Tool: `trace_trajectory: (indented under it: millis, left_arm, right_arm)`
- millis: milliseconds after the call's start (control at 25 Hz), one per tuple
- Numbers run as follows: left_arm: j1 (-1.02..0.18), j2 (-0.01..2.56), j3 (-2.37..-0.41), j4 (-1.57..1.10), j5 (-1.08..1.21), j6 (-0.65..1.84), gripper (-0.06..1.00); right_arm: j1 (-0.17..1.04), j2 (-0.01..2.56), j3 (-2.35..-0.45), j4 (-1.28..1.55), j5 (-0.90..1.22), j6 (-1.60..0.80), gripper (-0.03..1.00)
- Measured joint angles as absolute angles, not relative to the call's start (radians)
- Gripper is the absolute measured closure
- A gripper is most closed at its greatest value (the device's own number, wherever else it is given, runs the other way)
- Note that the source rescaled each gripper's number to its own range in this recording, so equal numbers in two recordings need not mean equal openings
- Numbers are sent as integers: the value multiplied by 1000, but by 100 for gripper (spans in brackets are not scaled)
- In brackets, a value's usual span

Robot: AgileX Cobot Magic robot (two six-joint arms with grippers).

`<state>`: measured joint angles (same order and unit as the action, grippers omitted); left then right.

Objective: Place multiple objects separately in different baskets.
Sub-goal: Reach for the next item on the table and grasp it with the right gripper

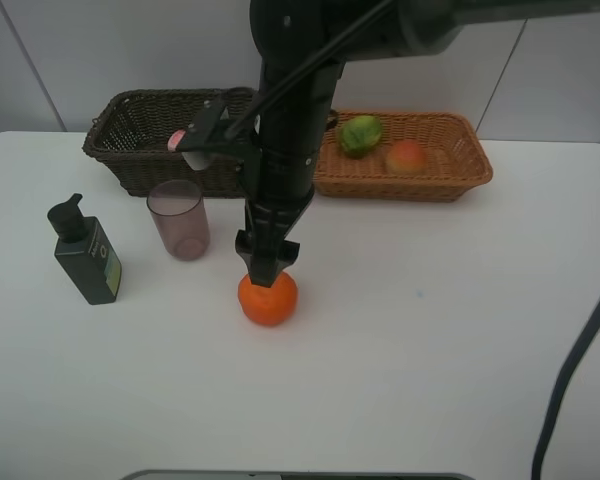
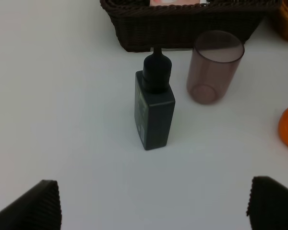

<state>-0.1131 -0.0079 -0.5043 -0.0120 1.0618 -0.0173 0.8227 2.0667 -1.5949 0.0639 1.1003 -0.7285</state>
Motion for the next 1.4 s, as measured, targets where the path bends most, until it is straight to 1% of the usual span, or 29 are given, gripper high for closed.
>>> trace_trajectory:
  millis: [200,360,560,720,1000,1400]
  left_arm:
    - [-113,-8,-504,-12,1062,-17,-5]
    - [-113,-8,-504,-12,1062,-17,-5]
    - [-113,-8,-504,-12,1062,-17,-5]
    - [-113,-8,-504,-12,1062,-17,-5]
    - [-113,-8,-504,-12,1062,-17,-5]
    - [-113,-8,-504,-12,1062,-17,-5]
  right_arm:
    - [831,2067,-1524,66,982,-751,5]
    - [833,2069,-1494,53,913,-664,5]
    - [835,2084,-1494,35,897,-530,5]
    - [837,2103,-1493,35,894,-466,5]
    - [859,2142,-1492,15,879,-455,5]
    - [859,2178,-1489,-13,861,-417,5]
